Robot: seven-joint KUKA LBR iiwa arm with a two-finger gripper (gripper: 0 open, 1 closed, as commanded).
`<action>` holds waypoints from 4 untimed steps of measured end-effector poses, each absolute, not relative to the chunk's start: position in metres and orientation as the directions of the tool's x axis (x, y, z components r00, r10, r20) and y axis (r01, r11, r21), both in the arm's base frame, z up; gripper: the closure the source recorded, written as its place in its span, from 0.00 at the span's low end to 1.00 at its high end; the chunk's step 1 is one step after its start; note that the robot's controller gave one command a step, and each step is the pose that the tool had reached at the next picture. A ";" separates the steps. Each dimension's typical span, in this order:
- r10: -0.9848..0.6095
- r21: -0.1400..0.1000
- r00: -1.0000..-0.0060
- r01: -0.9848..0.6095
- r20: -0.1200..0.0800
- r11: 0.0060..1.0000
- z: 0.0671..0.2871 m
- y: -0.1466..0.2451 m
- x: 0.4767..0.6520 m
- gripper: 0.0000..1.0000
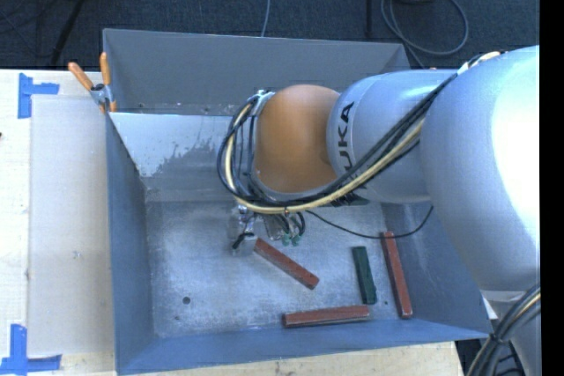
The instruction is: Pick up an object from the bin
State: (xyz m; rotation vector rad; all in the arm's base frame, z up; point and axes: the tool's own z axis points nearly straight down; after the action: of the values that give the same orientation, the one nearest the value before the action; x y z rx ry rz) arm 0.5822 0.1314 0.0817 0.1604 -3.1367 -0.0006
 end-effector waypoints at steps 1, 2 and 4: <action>-0.101 0.001 -0.995 -0.101 0.001 0.995 0.082 0.131 0.582 0.00; -0.245 -0.002 -0.969 -0.245 0.003 0.969 0.069 0.066 0.576 0.00; -0.244 0.001 -0.970 -0.244 0.001 0.970 0.070 0.069 0.576 0.00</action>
Offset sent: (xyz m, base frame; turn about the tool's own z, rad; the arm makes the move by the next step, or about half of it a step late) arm 0.0000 0.0000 0.0000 0.0000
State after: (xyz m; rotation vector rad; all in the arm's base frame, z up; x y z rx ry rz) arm 0.5761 0.0691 0.0695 0.3859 -3.1169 -0.0013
